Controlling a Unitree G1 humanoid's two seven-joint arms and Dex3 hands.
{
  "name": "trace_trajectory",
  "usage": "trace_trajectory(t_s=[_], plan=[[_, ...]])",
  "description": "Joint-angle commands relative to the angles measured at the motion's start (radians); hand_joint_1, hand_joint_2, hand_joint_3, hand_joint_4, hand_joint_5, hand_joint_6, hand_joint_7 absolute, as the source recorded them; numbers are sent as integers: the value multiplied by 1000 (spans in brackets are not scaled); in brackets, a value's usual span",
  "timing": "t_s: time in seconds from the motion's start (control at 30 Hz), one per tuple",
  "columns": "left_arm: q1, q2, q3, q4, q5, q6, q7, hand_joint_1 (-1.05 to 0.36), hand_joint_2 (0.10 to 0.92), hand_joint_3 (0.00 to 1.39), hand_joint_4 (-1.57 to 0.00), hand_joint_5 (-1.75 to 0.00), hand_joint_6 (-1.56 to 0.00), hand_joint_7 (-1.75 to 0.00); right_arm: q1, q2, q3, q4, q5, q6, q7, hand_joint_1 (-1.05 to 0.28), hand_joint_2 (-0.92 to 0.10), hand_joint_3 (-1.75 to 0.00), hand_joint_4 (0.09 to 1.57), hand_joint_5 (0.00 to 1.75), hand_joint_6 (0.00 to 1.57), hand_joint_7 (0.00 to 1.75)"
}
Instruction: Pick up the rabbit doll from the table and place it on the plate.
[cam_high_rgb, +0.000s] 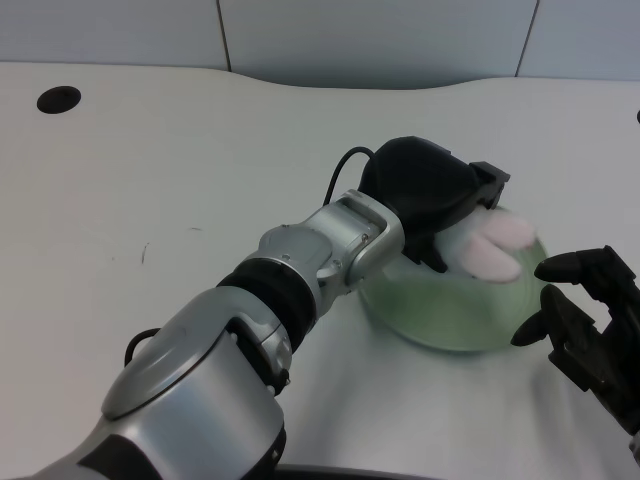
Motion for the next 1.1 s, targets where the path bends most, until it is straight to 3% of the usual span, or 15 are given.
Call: trace_trajectory(t_s=[0.03,0.23,0.27,0.3,0.37,0.43,0.57,0.63,0.7,0.8,0.9,1.1], plan=[[8,6,-4,2,6,3,17,-206,857,6,-630,-1746,-462,-1500,10,-2,-9,-7,11,-14,2,-227,-921,-684,445,1746,32,1746],[-9,12,-22,9,22,24,-40,-206,858,5,-630,-1746,-461,-1502,13,-2,-10,-14,11,-8,-2,-227,-921,-684,445,1746,32,1746],[-23,18,-36,15,34,46,-96,-530,876,18,-267,-865,-215,-752,16,-4,-10,-19,11,-5,-2,-228,-921,-665,440,1746,34,1746],[-32,23,-44,18,40,64,-141,-711,895,22,-136,-443,-112,-386,17,-4,-12,-24,10,-2,-6,-227,-921,-658,436,1746,35,1745],[-37,27,-49,16,42,79,-179,-869,911,23,-28,-92,-27,-84,19,-4,-12,-28,8,1,-12,-227,-921,-641,441,1746,44,1745],[-37,28,-48,12,42,83,-187,-901,916,22,-7,-23,-11,-24,19,-4,-12,-29,8,1,-13,-226,-921,-637,443,1746,47,1745],[-37,28,-44,10,37,98,-205,-910,915,17,1,0,-6,-4,18,-8,-11,-22,12,-10,3,-221,-921,-654,449,1746,56,1746],[-37,28,-43,9,35,102,-210,-909,914,15,1,1,-6,-3,18,-7,-12,-23,13,-7,3,-221,-921,-657,450,1746,58,1746],[-37,28,-39,8,31,103,-216,-904,914,13,1,1,-7,-4,17,-10,-11,-23,2,-3,-5,-230,-921,-657,436,1746,51,1740],[-37,29,-38,8,31,103,-216,-902,915,11,1,1,-8,-4,16,-9,-14,-17,13,-12,8,-214,-921,-666,426,1746,47,1739],[-39,30,-37,8,30,102,-221,-902,920,14,1,1,0,1,14,-10,-14,-14,7,-16,7,-214,-921,-670,424,1746,46,1738],[-29,45,-6,1,4,64,-180,-931,921,18,1,1,-5,-3,9,-5,-20,-17,24,8,4,-216,-921,-664,425,1746,51,1732]])
